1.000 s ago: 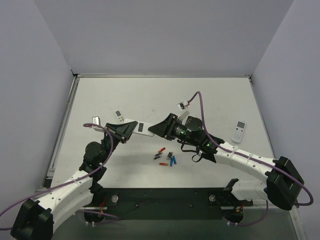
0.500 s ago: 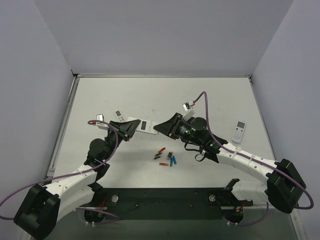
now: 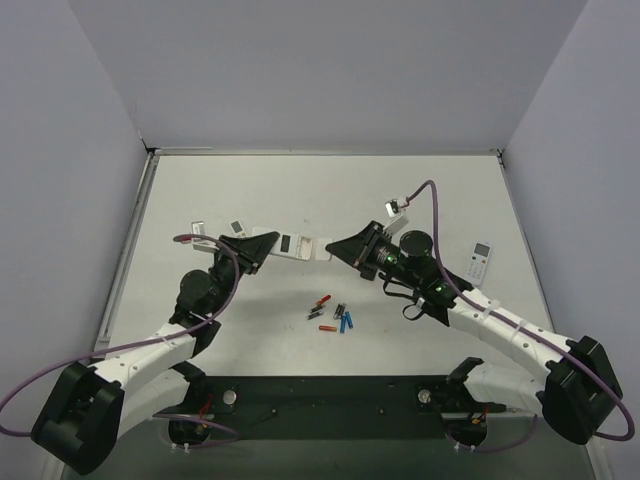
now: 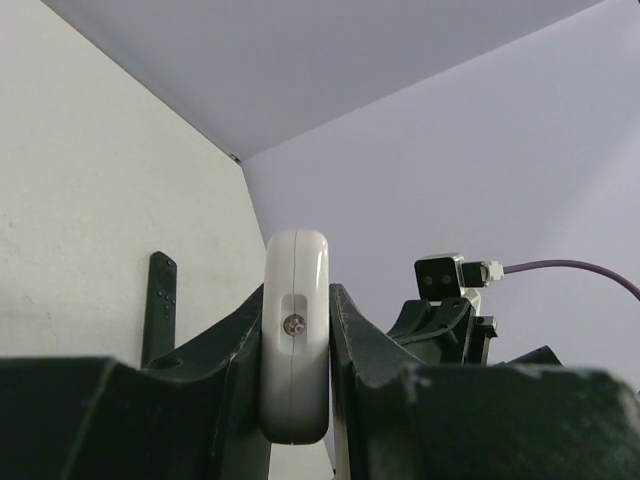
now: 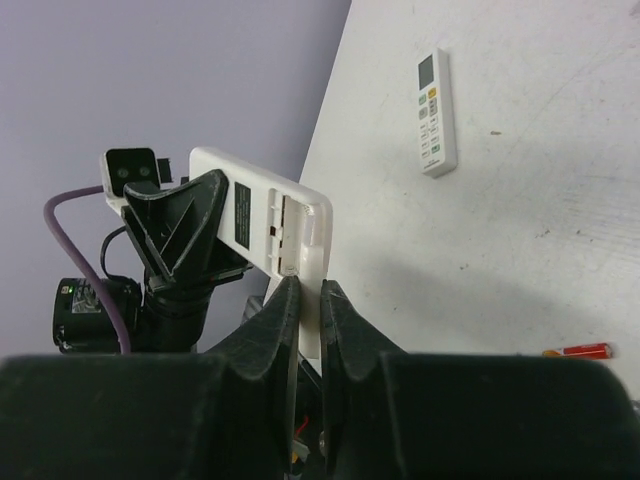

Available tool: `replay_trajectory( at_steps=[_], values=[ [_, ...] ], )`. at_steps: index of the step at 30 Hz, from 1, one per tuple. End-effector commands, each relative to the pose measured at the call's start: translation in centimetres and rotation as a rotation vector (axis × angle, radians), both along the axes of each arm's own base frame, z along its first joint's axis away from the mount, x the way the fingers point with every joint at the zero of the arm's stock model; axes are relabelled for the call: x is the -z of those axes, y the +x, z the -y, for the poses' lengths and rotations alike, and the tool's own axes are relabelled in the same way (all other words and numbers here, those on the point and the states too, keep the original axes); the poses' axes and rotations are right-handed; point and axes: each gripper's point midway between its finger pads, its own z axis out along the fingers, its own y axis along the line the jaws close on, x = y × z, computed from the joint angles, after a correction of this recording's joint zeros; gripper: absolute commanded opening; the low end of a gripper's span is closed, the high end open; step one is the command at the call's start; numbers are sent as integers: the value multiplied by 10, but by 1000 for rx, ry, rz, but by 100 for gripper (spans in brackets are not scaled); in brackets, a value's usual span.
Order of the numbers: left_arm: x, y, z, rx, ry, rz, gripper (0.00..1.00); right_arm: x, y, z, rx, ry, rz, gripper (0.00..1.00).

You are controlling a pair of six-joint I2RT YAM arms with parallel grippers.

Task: Load the batteries into the remote control
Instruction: Remove the battery cover from the remote control, then place the battery cover at the center of the board.

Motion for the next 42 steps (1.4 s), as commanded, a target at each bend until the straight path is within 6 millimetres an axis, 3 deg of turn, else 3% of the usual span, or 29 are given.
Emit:
replay_trajectory(
  at_steps=[1, 8, 13, 15, 17, 18, 24, 28, 31, 36, 42],
  values=[
    [-21, 7, -15, -87, 47, 85, 0, -18, 15, 17, 58, 11, 62, 0],
    [-2, 6, -30, -114, 65, 29, 0, -3, 38, 57, 156, -19, 48, 0],
    [12, -8, -42, -103, 39, 4, 0, 45, 61, 77, 209, -153, -19, 0],
    [14, -16, -42, -82, 38, 0, 0, 64, 70, 74, 194, -178, -61, 0],
    [23, -22, -44, -77, 43, -20, 0, 70, 78, 68, 180, -177, -75, 0],
    [19, -26, -46, -75, 33, -6, 0, 87, 83, 64, 165, -195, -113, 0],
    [32, -41, -51, -65, 20, -24, 0, 111, 106, 26, 54, -146, -152, 0],
    [40, -48, -51, -45, 3, -37, 0, 136, 113, 11, 23, -132, -203, 0],
    [42, -52, -48, -23, 0, -37, 0, 160, 115, 13, 30, -155, -257, 0],
    [42, -55, -45, 2, 2, -32, 0, 204, 107, 26, 48, -253, -368, 8],
    [42, -54, -43, 12, -3, -38, 0, 225, 90, 57, 109, -404, -453, 24]
  ],
)
